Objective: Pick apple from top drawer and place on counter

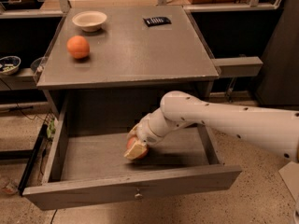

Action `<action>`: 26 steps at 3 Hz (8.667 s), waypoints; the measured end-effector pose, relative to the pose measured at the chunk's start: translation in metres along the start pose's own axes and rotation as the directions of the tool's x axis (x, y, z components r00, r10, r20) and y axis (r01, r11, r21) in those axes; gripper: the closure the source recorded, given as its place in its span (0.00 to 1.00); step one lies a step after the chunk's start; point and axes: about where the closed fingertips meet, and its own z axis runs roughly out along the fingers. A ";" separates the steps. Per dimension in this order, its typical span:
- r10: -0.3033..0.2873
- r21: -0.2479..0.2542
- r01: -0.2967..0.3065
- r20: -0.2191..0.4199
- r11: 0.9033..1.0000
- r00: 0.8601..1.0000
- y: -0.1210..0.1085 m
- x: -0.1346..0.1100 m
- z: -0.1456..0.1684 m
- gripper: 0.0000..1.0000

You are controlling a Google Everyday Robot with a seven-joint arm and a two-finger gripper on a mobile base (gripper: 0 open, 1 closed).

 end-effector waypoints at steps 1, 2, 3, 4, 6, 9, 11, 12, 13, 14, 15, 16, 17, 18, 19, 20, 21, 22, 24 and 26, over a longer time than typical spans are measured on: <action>0.015 -0.005 -0.015 -0.007 1.000 1.000 0.000 0.001 -0.001 1.00; 0.026 -0.002 -0.026 -0.011 1.000 1.000 -0.003 -0.001 -0.008 1.00; 0.038 0.012 -0.038 -0.019 0.999 0.999 -0.008 -0.010 -0.022 1.00; 0.038 0.020 -0.038 -0.029 0.999 0.999 -0.012 -0.017 -0.034 1.00; 0.017 0.079 -0.010 -0.089 0.997 0.996 -0.024 -0.044 -0.093 1.00; 0.024 0.228 0.012 -0.154 0.974 0.988 -0.061 -0.056 -0.169 1.00; -0.020 0.250 0.060 -0.161 0.966 0.987 -0.097 -0.072 -0.199 1.00; -0.018 0.244 0.057 -0.158 0.968 0.987 -0.092 -0.073 -0.202 1.00; -0.006 0.271 0.051 -0.164 0.961 0.986 -0.078 -0.082 -0.237 1.00; -0.006 0.270 0.051 -0.164 0.962 0.986 -0.077 -0.082 -0.237 1.00; -0.023 0.260 0.064 -0.159 0.963 0.987 -0.094 -0.088 -0.233 1.00; -0.061 0.233 0.090 -0.128 0.968 0.990 -0.144 -0.111 -0.228 1.00; -0.058 0.234 0.087 -0.127 0.968 0.990 -0.145 -0.111 -0.227 1.00; -0.039 0.263 0.066 -0.106 0.962 0.994 -0.170 -0.109 -0.226 1.00; -0.035 0.271 0.060 -0.094 0.961 0.995 -0.185 -0.109 -0.223 1.00; -0.035 0.261 0.057 -0.086 0.964 0.996 -0.197 -0.107 -0.218 1.00; -0.035 0.247 0.054 -0.079 0.968 0.996 -0.205 -0.107 -0.211 1.00; -0.032 0.232 0.049 -0.074 0.972 0.997 -0.211 -0.105 -0.204 1.00; -0.032 0.231 0.048 -0.074 0.972 0.997 -0.211 -0.107 -0.207 0.75; -0.032 0.231 0.048 -0.074 0.972 0.997 -0.211 -0.107 -0.207 0.20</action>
Offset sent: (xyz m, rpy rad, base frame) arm 0.0064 -0.0111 0.0155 -0.0111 0.0206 -0.0371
